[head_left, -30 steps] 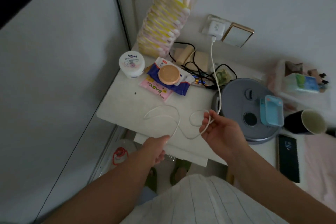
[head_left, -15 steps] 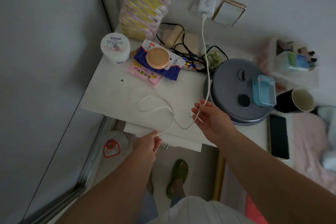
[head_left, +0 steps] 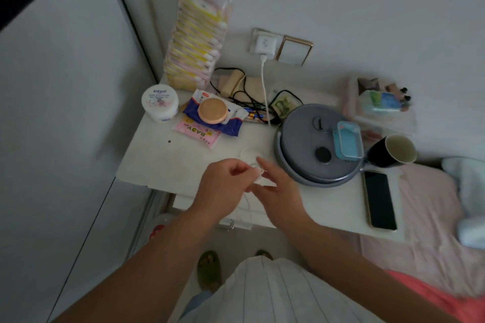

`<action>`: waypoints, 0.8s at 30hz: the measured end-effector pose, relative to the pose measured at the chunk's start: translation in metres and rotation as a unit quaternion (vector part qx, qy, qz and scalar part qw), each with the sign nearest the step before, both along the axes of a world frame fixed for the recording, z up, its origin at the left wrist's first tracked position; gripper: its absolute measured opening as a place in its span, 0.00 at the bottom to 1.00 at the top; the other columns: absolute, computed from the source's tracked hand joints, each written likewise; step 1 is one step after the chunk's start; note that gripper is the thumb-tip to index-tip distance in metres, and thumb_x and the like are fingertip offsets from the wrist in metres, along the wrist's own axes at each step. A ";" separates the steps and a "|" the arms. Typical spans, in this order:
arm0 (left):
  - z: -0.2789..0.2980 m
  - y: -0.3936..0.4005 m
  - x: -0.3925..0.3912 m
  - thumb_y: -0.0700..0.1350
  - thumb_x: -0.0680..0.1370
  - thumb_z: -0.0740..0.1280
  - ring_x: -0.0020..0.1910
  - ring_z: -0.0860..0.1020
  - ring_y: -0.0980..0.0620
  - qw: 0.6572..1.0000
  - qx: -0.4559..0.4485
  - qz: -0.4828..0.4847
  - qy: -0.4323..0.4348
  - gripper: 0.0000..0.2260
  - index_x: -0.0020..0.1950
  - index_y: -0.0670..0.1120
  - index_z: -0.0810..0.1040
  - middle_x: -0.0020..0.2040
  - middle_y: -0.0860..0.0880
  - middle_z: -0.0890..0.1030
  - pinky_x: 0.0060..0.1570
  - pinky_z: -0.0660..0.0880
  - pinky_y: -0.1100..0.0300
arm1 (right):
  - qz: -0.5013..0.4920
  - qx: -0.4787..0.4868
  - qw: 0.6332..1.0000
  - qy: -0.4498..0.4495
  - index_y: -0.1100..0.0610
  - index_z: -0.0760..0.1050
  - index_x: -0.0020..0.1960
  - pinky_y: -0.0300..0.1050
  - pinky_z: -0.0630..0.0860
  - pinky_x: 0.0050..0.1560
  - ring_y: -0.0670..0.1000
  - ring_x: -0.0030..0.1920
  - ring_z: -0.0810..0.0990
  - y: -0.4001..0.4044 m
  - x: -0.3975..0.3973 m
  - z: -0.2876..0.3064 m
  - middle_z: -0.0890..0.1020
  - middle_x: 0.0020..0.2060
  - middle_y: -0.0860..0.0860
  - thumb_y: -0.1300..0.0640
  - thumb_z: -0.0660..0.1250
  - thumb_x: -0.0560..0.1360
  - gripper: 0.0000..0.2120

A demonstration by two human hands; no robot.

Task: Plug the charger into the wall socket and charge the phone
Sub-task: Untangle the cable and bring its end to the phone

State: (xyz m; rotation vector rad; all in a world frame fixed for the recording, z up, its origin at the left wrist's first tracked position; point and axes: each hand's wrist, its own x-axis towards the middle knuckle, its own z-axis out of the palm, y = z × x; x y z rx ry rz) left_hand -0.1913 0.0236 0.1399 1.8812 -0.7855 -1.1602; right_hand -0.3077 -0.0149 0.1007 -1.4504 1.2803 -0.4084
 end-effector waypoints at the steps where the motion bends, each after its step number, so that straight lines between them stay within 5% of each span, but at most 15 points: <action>1: 0.003 -0.002 -0.005 0.49 0.71 0.68 0.32 0.78 0.57 1.000 -0.005 -0.017 0.001 0.06 0.36 0.49 0.81 0.31 0.51 0.82 0.40 0.77 0.58 | -0.005 -0.019 1.000 -0.007 0.32 0.70 0.52 0.47 0.76 0.59 0.47 0.57 0.78 0.002 -0.002 0.006 0.77 0.57 0.45 0.62 0.67 0.72 0.23; 5: 0.013 -0.007 -0.018 0.47 0.73 0.66 0.28 0.78 0.61 0.997 -0.015 -0.067 0.028 0.06 0.39 0.48 0.81 0.31 0.52 0.82 0.34 0.73 0.67 | -0.039 -0.078 0.996 0.006 0.51 0.79 0.53 0.24 0.71 0.47 0.34 0.45 0.77 0.003 -0.023 0.026 0.79 0.48 0.44 0.64 0.61 0.75 0.13; 7: 0.017 -0.010 -0.023 0.46 0.74 0.65 0.32 0.79 0.58 0.996 -0.015 -0.069 0.058 0.07 0.42 0.46 0.81 0.34 0.51 0.82 0.35 0.74 0.66 | -0.058 -0.066 0.996 0.018 0.51 0.78 0.56 0.19 0.69 0.41 0.32 0.42 0.76 0.007 -0.035 0.031 0.79 0.45 0.42 0.60 0.61 0.77 0.12; 11: 0.010 -0.016 -0.033 0.45 0.76 0.63 0.45 0.79 0.50 0.996 -0.004 -0.081 0.045 0.07 0.46 0.48 0.80 0.45 0.47 0.83 0.45 0.73 0.59 | -0.156 0.014 0.984 -0.086 0.51 0.78 0.54 0.33 0.75 0.47 0.36 0.40 0.80 0.019 -0.058 0.041 0.83 0.42 0.43 0.60 0.62 0.76 0.10; 15: -0.002 -0.012 -0.058 0.48 0.77 0.61 0.51 0.77 0.54 0.973 0.028 -0.227 0.043 0.09 0.53 0.50 0.79 0.50 0.51 0.81 0.47 0.71 0.63 | -0.229 0.114 0.942 -0.216 0.52 0.77 0.53 0.42 0.76 0.49 0.46 0.44 0.83 0.029 -0.088 0.046 0.85 0.40 0.48 0.61 0.60 0.77 0.10; 21: -0.003 -0.006 -0.109 0.49 0.79 0.57 0.44 0.81 0.50 0.944 0.040 -0.313 0.096 0.16 0.38 0.51 0.82 0.34 0.53 0.83 0.53 0.74 0.56 | -0.373 0.193 0.829 -0.368 0.59 0.74 0.49 0.42 0.80 0.39 0.49 0.35 0.83 0.022 -0.138 0.058 0.83 0.34 0.52 0.63 0.57 0.78 0.07; 24: -0.007 -0.004 -0.134 0.45 0.78 0.59 0.38 0.77 0.51 0.930 0.040 -0.352 0.094 0.14 0.36 0.51 0.79 0.32 0.50 0.78 0.46 0.72 0.60 | -0.412 0.204 0.796 -0.394 0.59 0.73 0.45 0.41 0.80 0.34 0.48 0.29 0.79 0.009 -0.168 0.058 0.79 0.29 0.51 0.63 0.56 0.78 0.08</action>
